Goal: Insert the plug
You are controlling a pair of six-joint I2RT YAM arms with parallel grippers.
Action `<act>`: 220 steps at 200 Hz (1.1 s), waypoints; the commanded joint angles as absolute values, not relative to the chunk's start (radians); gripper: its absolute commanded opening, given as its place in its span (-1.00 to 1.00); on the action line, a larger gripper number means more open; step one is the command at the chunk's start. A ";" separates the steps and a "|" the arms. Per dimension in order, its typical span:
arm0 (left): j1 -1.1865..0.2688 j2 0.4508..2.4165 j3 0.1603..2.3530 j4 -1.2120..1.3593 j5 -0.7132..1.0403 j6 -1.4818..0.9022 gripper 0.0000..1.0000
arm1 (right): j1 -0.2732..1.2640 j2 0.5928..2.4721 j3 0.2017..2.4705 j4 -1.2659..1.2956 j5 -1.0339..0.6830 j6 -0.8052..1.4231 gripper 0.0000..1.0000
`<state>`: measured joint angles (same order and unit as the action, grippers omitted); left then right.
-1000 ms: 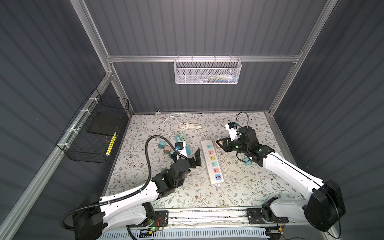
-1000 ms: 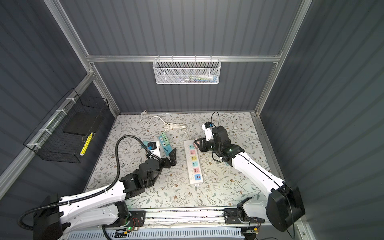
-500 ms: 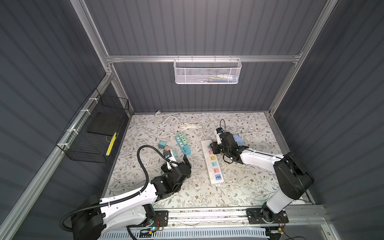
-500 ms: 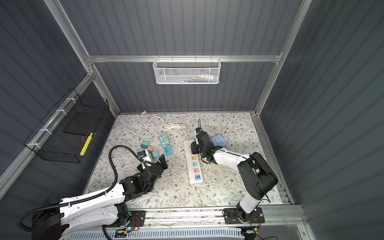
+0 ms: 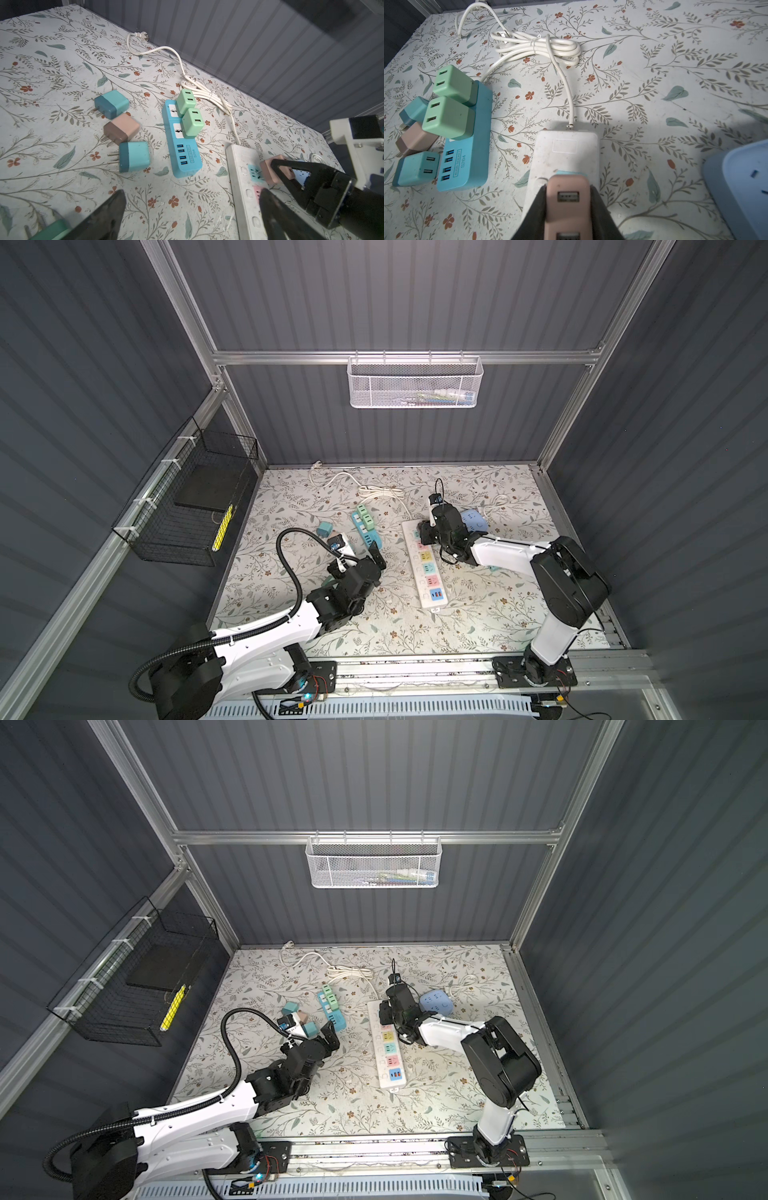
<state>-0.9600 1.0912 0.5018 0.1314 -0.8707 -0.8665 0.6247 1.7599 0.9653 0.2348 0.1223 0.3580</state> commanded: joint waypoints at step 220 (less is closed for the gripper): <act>-0.898 1.107 0.465 0.212 -0.834 -0.789 1.00 | 0.698 1.845 1.005 0.168 0.311 0.391 -0.66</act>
